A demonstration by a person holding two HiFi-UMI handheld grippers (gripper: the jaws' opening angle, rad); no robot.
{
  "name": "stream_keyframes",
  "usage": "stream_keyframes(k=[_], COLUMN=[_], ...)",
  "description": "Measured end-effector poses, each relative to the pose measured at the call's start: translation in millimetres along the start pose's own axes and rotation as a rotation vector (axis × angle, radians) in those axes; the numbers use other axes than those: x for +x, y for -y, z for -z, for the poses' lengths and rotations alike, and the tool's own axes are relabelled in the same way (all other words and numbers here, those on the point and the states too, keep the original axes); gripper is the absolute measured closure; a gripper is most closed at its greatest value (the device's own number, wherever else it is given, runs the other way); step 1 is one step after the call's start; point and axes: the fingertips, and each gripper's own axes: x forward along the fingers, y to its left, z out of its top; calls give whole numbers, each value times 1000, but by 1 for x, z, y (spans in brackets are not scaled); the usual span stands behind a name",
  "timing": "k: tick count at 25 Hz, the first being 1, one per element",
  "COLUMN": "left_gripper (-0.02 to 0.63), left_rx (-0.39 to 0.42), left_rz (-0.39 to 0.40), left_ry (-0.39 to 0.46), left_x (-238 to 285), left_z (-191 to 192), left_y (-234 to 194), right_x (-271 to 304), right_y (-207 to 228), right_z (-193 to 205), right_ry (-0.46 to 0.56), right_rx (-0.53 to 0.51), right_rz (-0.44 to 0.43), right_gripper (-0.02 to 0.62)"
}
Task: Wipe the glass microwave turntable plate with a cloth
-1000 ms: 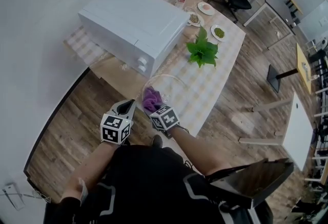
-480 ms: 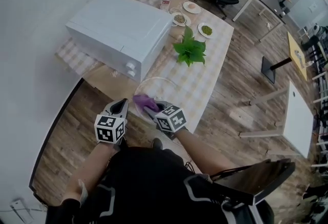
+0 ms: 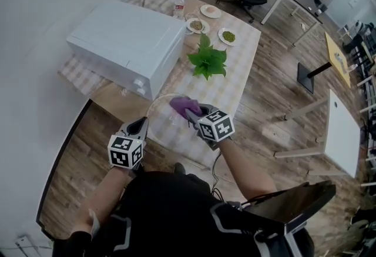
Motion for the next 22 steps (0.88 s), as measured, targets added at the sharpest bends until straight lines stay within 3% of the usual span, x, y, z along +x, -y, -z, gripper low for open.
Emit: stream_keyframes(k=[4,9,13,22], left_gripper=[597,597,597,597], left_rx=[26,49,35,37], left_rz=[25,21,-22,3], left_ry=[-2,-63,-83,-116], left_x=[4,12,17,21], left_z=[-4,5,7,19], left_y=[13,20,13,18], right_x=[-5,-2,16,45], right_y=[37,76,87,64], right_z=[-4,2,28,73], right_ry=[5,-13,-64,-155], right_rx=[-32,-90,-146,-147], right_rz=[64,134,127,73], right_gripper=[540,540,538,540])
